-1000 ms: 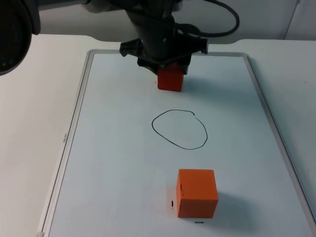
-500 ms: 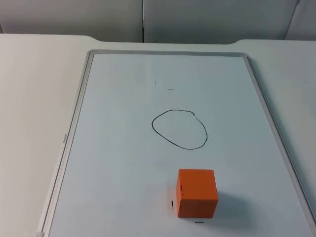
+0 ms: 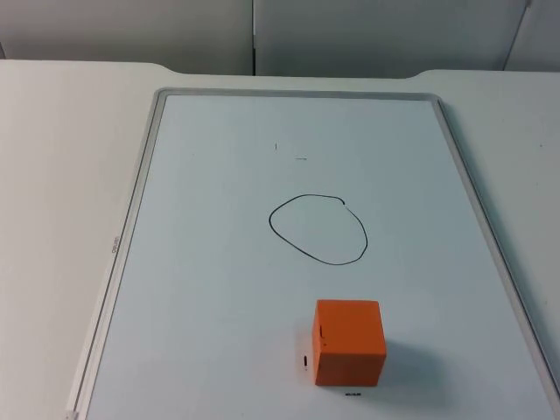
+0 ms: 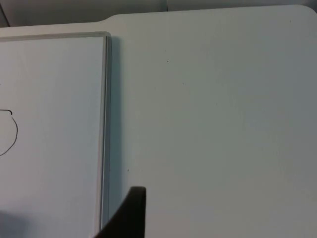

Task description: Pick up one cube with the left hand and another cube with the right hand. First place the cube in the right hand at the target position, then stack the cube in the left hand on top.

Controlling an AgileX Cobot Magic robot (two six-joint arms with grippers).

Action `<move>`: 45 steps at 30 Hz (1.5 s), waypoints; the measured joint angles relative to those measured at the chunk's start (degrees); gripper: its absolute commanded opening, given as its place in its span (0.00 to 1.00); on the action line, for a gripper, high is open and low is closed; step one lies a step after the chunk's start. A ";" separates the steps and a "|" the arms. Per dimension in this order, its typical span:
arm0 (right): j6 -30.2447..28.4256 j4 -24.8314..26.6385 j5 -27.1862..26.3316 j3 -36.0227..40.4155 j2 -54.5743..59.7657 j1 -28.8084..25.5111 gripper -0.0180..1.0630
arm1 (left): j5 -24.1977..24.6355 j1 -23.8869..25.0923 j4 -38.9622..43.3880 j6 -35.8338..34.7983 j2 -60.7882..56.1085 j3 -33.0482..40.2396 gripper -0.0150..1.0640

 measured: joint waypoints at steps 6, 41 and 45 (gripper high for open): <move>0.00 0.00 0.00 0.00 0.00 0.00 0.99 | -10.34 0.00 -0.11 1.69 -12.24 20.43 0.18; -0.39 0.00 0.00 0.00 0.00 0.00 0.98 | -19.66 0.00 -2.79 -0.29 -58.62 81.63 0.18; -4.52 3.72 0.00 0.00 0.00 0.00 0.94 | -19.72 0.00 -2.58 -0.29 -58.62 81.89 0.18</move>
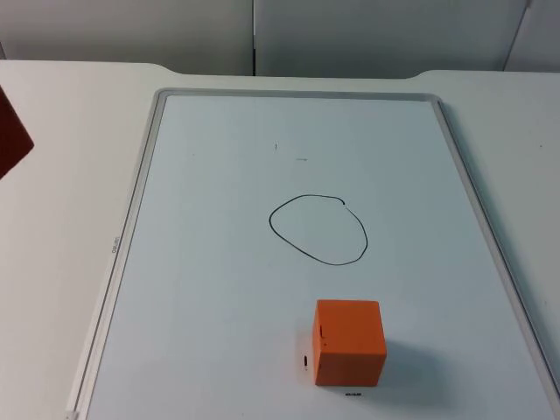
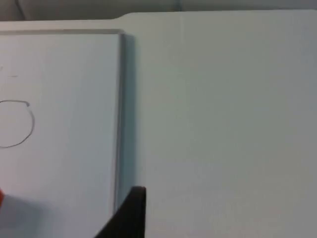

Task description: Pick up one cube with the left hand and another cube with the right hand. First place the cube in the right hand at the target position, then stack the cube in the left hand on top.

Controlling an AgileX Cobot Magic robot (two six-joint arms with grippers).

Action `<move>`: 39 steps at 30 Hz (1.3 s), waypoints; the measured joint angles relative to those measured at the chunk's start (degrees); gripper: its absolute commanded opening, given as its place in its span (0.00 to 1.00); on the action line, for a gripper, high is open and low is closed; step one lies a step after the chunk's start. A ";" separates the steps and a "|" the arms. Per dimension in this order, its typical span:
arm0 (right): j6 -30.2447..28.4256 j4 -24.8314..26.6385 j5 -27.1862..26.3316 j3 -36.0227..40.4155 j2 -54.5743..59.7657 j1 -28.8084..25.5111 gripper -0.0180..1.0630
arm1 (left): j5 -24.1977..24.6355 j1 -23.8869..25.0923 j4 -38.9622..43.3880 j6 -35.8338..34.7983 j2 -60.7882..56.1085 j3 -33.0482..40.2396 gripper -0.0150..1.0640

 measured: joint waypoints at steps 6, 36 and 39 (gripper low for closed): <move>-11.58 10.13 0.00 -2.17 2.13 0.00 0.94 | -1.65 0.00 -0.25 0.00 -0.09 2.28 0.18; -36.76 17.26 -19.78 -16.85 73.67 39.27 0.86 | -2.77 0.00 -1.83 0.00 -0.09 4.28 0.18; -35.46 11.37 -23.59 -16.85 80.69 46.08 0.86 | -2.77 0.00 -1.83 0.00 -0.09 4.28 0.18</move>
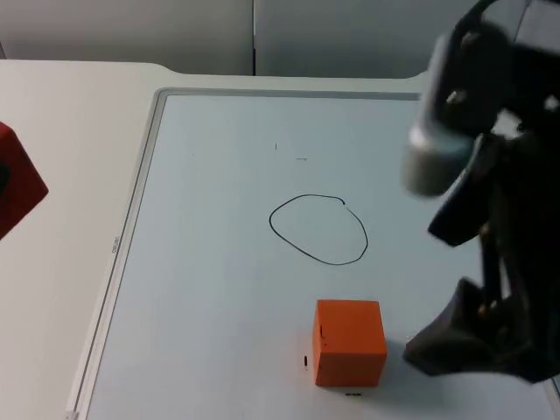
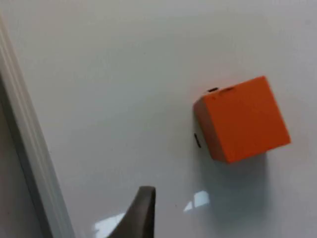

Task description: Pick up one cube with the left hand and another cube with the right hand. First place the cube in the right hand at the target position, then stack the cube in the left hand on top.

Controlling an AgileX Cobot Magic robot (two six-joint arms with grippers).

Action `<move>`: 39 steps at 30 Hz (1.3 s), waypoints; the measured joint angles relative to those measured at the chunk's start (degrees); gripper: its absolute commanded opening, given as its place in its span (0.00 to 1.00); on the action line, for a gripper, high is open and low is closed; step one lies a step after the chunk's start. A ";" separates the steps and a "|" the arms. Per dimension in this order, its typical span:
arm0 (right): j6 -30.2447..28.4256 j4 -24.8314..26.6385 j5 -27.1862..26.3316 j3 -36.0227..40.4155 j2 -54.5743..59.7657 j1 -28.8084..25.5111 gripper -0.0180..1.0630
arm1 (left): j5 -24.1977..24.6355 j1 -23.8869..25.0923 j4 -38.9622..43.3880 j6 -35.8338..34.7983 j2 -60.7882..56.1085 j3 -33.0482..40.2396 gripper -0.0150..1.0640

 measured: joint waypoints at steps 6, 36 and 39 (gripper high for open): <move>0.21 -2.72 -7.04 0.00 9.93 4.37 0.86 | 0.00 0.00 0.00 0.00 0.00 0.00 0.18; -1.21 -7.24 -5.09 -11.42 24.51 0.51 0.79 | 0.00 0.00 0.00 0.00 0.00 0.00 0.18; -2.81 -6.30 -4.75 -11.42 24.51 0.51 0.79 | 0.00 0.00 0.00 0.00 0.00 0.00 0.18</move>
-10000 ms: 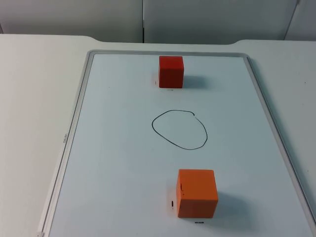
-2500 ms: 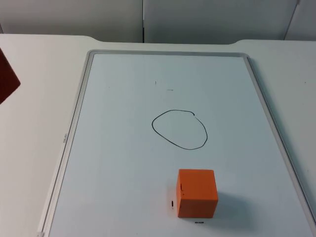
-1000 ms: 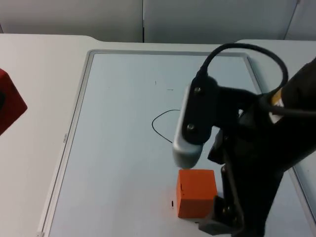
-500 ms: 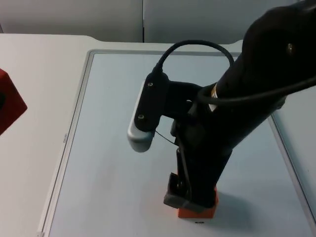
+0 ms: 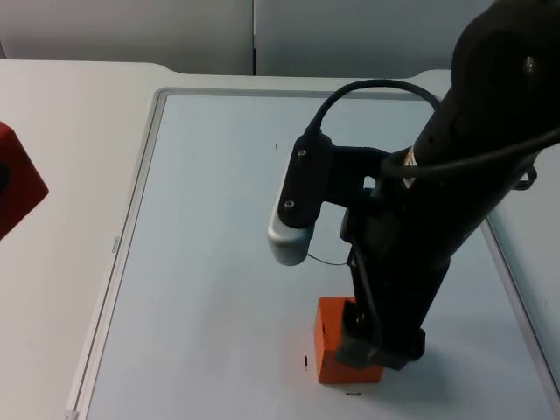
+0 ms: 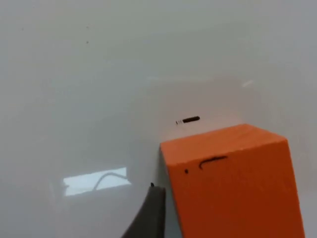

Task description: Pick up one cube with the left hand and another cube with the right hand. First place the cube in the right hand at the target position, then stack the cube in the left hand on top.

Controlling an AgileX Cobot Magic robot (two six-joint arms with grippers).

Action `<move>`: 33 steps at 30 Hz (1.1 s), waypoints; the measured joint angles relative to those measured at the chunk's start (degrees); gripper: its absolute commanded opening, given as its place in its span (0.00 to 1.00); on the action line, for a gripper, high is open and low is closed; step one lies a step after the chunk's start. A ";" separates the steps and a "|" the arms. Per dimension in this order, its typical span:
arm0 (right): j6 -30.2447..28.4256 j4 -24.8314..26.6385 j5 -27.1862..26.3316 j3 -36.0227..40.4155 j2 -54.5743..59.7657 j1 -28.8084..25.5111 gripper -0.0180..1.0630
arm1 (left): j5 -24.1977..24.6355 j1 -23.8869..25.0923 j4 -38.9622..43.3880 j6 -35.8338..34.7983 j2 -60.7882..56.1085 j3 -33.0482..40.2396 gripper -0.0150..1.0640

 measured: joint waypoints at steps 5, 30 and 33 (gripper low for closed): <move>-1.25 0.50 1.38 0.00 0.39 0.00 0.79 | 0.00 0.00 0.00 0.00 0.00 0.00 0.18; 2.15 1.54 5.14 -4.32 -3.34 0.00 0.01 | 0.00 0.00 0.22 0.00 0.00 0.00 0.18; 5.26 1.08 8.50 -4.71 -11.65 0.00 0.01 | 0.00 0.00 0.22 0.00 0.00 0.00 0.18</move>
